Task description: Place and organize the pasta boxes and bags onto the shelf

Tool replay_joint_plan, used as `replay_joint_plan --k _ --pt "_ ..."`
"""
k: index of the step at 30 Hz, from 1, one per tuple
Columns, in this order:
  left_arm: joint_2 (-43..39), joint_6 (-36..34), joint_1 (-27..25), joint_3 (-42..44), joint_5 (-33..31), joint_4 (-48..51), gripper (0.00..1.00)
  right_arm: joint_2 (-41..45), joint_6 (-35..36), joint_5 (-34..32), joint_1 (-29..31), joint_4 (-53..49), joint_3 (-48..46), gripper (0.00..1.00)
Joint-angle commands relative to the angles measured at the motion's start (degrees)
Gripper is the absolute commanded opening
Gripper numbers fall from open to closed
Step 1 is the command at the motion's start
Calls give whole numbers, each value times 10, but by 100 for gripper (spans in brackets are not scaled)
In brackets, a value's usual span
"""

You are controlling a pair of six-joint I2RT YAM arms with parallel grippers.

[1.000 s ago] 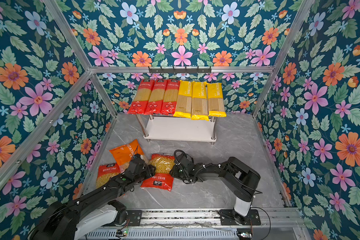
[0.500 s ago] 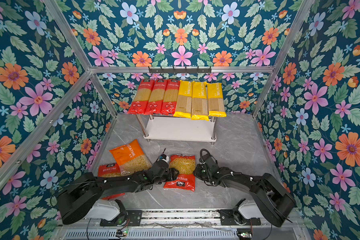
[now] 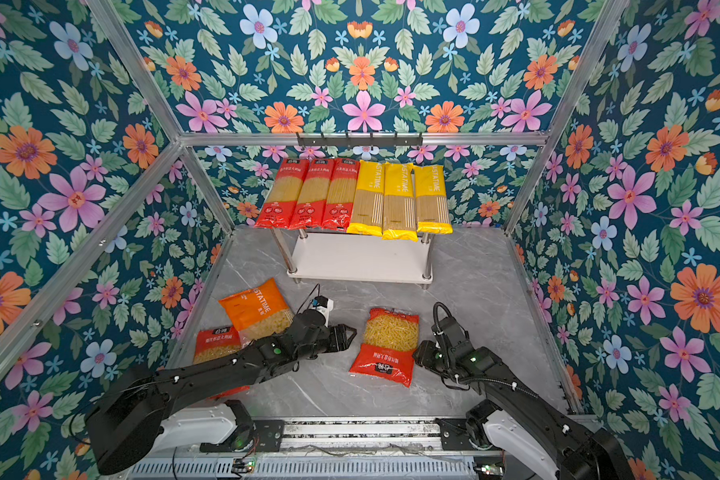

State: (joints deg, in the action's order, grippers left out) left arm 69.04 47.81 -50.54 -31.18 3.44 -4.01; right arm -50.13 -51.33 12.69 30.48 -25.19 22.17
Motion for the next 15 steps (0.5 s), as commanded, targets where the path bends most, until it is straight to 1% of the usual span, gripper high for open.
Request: replay_joint_plan --k 1,3,5,7,10,12,15 --pt "-30 -11 2 3 -25 58 69 0 -54 19 36 12 -10 55" --pt "-53 -15 1 2 -48 74 69 -19 -75 4 80 30 -3 55" --pt "-70 -24 1 -5 -67 93 69 -54 -97 11 114 71 2 53" --pt "-82 -34 3 -16 -84 117 70 -100 -115 11 155 127 14 53" --pt "-101 -45 9 -29 -105 151 70 -197 -121 19 209 205 73 53" --pt "-116 -46 14 -32 -113 167 70 -267 -109 46 232 248 133 53" --pt "-138 -43 15 -29 -116 182 70 -322 -100 98 242 304 186 53"
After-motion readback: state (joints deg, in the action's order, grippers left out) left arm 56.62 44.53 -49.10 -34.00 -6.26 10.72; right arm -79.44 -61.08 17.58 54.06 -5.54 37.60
